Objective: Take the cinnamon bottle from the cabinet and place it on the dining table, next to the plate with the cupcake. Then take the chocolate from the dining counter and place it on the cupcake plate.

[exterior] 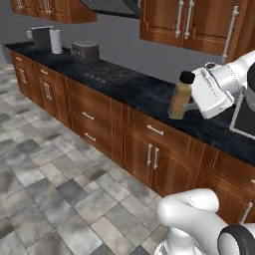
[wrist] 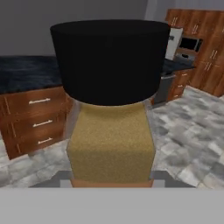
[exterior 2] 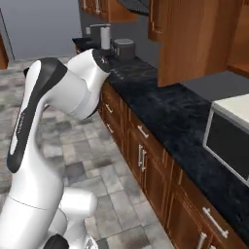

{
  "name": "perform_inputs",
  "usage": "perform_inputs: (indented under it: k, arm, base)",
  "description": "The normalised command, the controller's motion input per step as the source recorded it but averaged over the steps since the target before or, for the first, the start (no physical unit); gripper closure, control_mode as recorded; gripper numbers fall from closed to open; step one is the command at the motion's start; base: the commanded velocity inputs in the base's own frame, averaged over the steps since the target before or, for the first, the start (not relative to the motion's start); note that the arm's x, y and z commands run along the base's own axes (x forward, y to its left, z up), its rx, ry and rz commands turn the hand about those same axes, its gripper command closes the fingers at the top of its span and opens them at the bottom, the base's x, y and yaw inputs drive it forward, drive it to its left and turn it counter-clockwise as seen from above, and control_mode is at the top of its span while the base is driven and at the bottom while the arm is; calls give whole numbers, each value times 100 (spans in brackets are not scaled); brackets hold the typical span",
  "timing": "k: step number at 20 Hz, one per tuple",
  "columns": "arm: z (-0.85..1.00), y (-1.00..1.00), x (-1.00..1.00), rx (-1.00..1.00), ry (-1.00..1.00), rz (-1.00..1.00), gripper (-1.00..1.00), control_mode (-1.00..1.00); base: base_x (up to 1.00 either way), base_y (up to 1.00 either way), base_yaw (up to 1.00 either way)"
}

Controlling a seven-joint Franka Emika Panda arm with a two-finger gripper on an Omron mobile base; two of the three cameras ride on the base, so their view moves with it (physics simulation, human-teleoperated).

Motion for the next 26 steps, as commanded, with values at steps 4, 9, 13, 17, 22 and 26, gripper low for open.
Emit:
perform_inputs:
  k: [4, 9, 13, 17, 22, 26]
  arm:
    - [0, 0, 0, 0, 0, 0, 100, 100]
    - [0, 0, 0, 0, 0, 0, 100, 100]
    - [0, 0, 0, 0, 0, 0, 100, 100]
    - [0, 0, 0, 0, 0, 0, 100, 100]
    - [0, 0, 0, 0, 0, 0, 100, 100]
    - [0, 0, 0, 0, 0, 0, 100, 100]
  base:
    - [-1, 0, 100]
    - [-2, 0, 100]
    - [-1, 0, 100]
    - [17, -13, 80]
    - [48, -20, 54]
    - [72, -7, 43]
